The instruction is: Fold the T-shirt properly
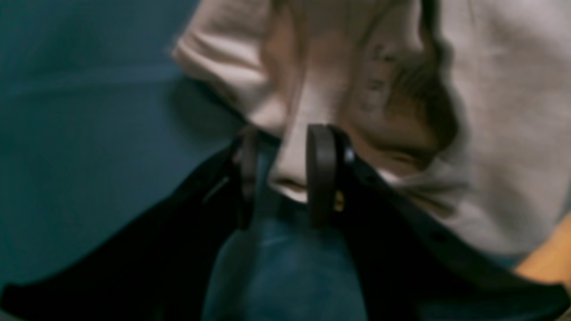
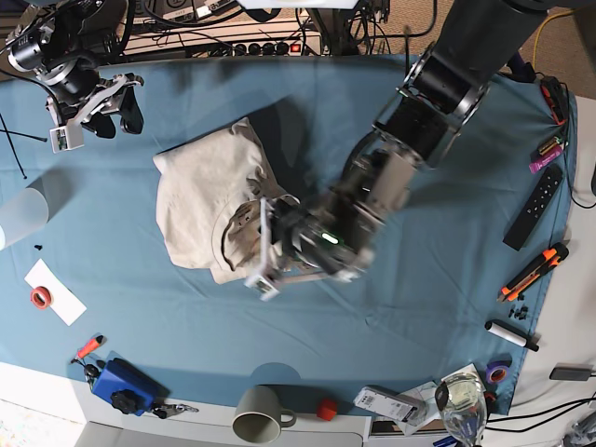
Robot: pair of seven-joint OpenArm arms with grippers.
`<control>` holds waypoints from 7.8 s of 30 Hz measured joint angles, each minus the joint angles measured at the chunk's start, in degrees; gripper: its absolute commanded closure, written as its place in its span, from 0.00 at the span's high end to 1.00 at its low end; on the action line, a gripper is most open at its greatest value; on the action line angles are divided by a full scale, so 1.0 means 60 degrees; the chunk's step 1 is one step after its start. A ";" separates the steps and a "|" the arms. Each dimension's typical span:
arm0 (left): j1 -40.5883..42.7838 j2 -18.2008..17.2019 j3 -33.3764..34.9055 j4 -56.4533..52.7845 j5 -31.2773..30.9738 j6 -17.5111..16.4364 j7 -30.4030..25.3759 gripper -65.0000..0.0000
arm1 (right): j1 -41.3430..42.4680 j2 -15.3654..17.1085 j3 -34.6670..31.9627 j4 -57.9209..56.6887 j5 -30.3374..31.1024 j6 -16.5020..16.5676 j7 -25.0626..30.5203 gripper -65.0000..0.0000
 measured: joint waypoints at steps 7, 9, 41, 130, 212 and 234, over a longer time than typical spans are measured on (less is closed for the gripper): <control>0.0499 -0.0025 -0.1719 0.0004 -0.2124 -0.1563 0.0015 0.27 | 0.0000 0.0004 0.0000 0.0000 -0.0018 0.0000 0.0000 0.49; 0.0576 -0.0029 -0.1566 -0.0011 -0.2113 -0.1614 -0.0040 0.27 | 0.0000 0.0004 0.0000 0.0000 -0.0022 0.0000 0.0000 0.49; 0.0466 0.0000 0.1217 -0.1432 0.2029 -0.0579 -0.2714 0.35 | 0.0000 0.0004 0.0000 0.0000 -0.0022 0.0000 -0.0193 0.49; -0.0965 0.0047 0.1235 -0.2634 0.4000 0.2328 -0.4670 0.36 | 0.0000 0.0000 0.0000 0.0000 -0.0018 0.0000 -0.0033 0.49; 0.0550 -0.1559 -0.3606 0.1064 0.1191 0.0339 -0.0586 0.00 | 0.0000 0.0000 0.0000 0.0000 -0.0248 0.0000 0.0277 0.49; 0.5668 -0.3326 -0.5763 0.5213 0.0579 0.0313 -0.0878 0.00 | -0.0783 0.0000 0.0000 0.0000 0.0783 -0.0004 -0.0736 0.49</control>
